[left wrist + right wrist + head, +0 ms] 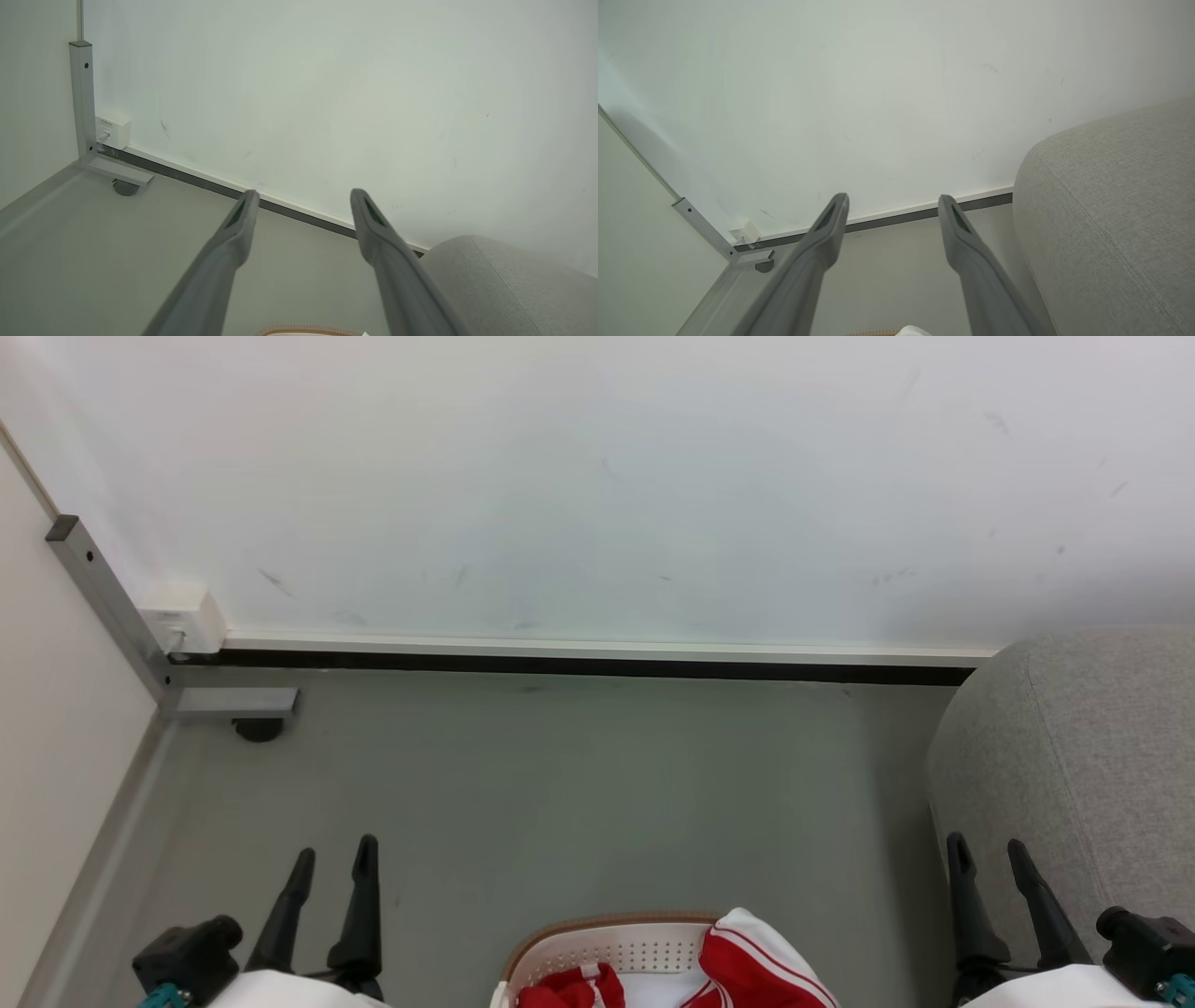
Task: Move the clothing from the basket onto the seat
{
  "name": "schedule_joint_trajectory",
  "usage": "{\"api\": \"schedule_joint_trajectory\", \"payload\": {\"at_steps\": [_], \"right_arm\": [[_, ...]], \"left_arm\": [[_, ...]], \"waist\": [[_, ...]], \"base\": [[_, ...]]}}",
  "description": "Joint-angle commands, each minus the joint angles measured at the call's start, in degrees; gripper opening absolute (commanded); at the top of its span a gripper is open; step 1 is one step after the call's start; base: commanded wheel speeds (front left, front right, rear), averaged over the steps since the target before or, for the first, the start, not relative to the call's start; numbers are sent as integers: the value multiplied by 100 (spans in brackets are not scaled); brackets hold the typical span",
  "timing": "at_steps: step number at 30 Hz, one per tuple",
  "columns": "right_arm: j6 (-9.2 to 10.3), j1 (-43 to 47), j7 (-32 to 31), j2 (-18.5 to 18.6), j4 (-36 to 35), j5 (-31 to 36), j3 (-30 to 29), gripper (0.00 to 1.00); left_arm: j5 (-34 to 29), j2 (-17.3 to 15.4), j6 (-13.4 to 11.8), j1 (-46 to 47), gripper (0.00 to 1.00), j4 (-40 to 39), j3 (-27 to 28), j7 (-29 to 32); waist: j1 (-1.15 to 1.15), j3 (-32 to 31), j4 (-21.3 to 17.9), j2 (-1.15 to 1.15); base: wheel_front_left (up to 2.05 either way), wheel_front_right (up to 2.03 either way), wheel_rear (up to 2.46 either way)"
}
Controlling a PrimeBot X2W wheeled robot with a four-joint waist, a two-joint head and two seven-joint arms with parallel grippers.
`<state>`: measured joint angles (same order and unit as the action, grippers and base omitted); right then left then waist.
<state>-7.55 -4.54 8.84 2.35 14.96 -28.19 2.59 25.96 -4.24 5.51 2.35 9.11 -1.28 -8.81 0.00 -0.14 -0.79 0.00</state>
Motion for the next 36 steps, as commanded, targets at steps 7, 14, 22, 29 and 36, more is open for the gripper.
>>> {"api": "schedule_joint_trajectory", "payload": {"at_steps": [7, 14, 22, 29, 36], "right_arm": [[8, -108, 155, 63, 1, 421, 53, 100], [8, -105, 248, 66, 5, 702, 86, 100], [9, -108, 343, 68, 37, 1007, 133, 100], [10, -122, 411, 69, 30, 1192, 119, 100], [10, -103, 495, 71, 38, 1388, 100, 100]], "left_arm": [[-491, -69, -40, 24, 100, -77, -48, -159], [-839, -77, -25, -1, 100, -116, -82, -245], [-1246, -80, -18, -34, 100, -172, -116, -346], [-1488, -68, -13, -40, 100, -176, -93, -417], [-1700, -14, -7, -66, 100, -127, -30, -500]], "waist": [[0, -5, -8, 0], [0, -14, -19, 0], [0, -39, -23, 0], [0, -50, -30, 0], [0, -67, -38, 0]], "base": [[0, 0, 0], [0, 0, 0], [0, 0, 0], [0, 0, 0], [0, 0, 0]]}}
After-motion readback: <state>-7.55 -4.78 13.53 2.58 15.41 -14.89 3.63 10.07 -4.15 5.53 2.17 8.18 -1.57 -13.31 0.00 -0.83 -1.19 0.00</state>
